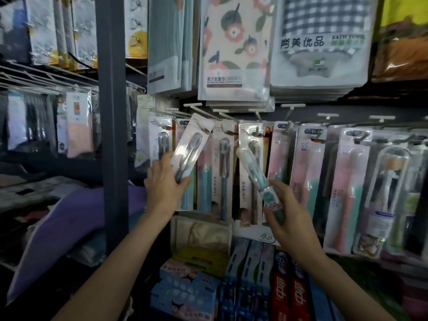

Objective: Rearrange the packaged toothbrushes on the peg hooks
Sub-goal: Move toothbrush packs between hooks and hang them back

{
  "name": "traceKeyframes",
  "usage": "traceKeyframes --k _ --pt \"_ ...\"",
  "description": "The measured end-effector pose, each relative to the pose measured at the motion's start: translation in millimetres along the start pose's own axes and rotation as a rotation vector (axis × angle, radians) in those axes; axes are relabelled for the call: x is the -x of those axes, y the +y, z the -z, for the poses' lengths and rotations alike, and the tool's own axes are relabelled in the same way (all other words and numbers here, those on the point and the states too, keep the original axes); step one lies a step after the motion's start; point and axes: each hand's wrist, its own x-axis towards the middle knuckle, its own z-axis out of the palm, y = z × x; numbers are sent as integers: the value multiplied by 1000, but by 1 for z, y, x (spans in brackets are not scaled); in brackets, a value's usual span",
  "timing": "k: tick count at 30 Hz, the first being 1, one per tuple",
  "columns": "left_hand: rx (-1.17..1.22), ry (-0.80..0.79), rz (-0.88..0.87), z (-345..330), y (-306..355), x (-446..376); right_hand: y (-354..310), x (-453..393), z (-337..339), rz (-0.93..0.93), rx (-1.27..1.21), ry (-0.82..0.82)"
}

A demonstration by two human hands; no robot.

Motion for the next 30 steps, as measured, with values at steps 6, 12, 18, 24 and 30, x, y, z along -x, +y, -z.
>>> traceKeyframes --k 6,12,18,24,30 --pt "5 -18 7 0 -3 1 -4 -7 -22 19 50 -112" --pt "107 5 37 -14 2 0 -11 -23 -34 29 69 -159" --pt "66 3 -10 -21 4 5 -17 -21 -34 26 270 -86" --pt "172 -39 -40 -41 24 20 -13 -9 -17 23 322 -79" --pt "155 -21 -38 -47 18 16 0 -2 -6 95 221 -140"
